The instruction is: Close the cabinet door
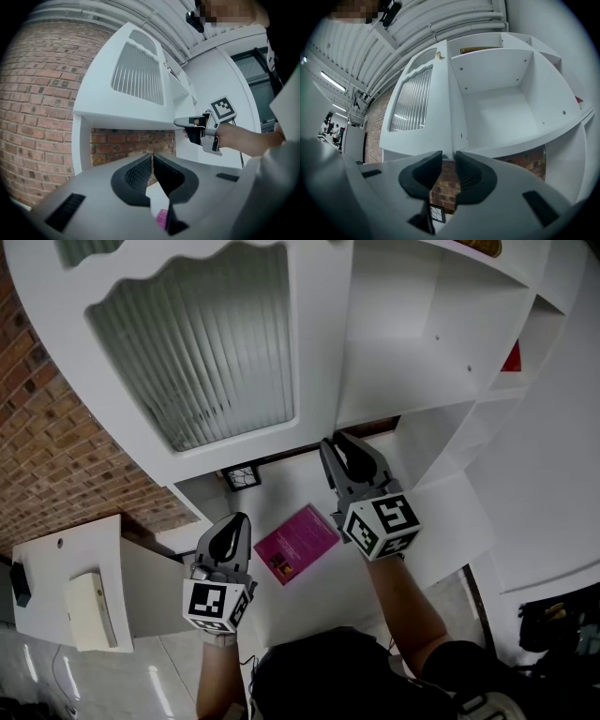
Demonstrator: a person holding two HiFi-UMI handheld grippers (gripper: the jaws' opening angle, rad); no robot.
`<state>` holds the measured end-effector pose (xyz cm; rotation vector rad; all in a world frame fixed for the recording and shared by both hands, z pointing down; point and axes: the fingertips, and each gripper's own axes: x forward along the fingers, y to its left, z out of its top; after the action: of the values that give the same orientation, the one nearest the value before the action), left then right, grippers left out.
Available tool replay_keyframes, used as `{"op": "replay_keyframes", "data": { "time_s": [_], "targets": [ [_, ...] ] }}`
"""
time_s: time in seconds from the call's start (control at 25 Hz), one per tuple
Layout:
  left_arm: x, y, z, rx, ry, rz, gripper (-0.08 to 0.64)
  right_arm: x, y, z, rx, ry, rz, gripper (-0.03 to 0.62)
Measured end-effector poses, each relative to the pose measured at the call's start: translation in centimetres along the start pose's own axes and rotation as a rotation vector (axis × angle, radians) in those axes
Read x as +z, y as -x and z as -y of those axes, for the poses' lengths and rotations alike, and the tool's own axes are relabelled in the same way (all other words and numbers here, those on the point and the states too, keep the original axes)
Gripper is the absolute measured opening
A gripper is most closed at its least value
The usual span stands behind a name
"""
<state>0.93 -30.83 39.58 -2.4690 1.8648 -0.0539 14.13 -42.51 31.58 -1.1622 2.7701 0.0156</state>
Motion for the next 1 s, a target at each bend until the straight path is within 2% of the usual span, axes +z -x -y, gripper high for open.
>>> {"op": "replay_keyframes", "data": {
  "time_s": [0.32,0.6,1.0],
  "targets": [
    [-0.7,1.4,0.7,-0.061,0.010,-0.021,0.011,-0.7,2.3,-1.8,-0.041,-0.001,-0.004,0.095],
    [-1.6,3.3,1.4,-0.115,0.012,-0.040,0.011,-2.9,5.1,-5.5,-0.023,-0.023,-0.048,0.095],
    [-4.4,6.6,1.7,-0.189,0.097,-0.064,0.009,-8.1,9.1,-10.7,0.014,-0.036,-0.161,0.064]
  ]
}}
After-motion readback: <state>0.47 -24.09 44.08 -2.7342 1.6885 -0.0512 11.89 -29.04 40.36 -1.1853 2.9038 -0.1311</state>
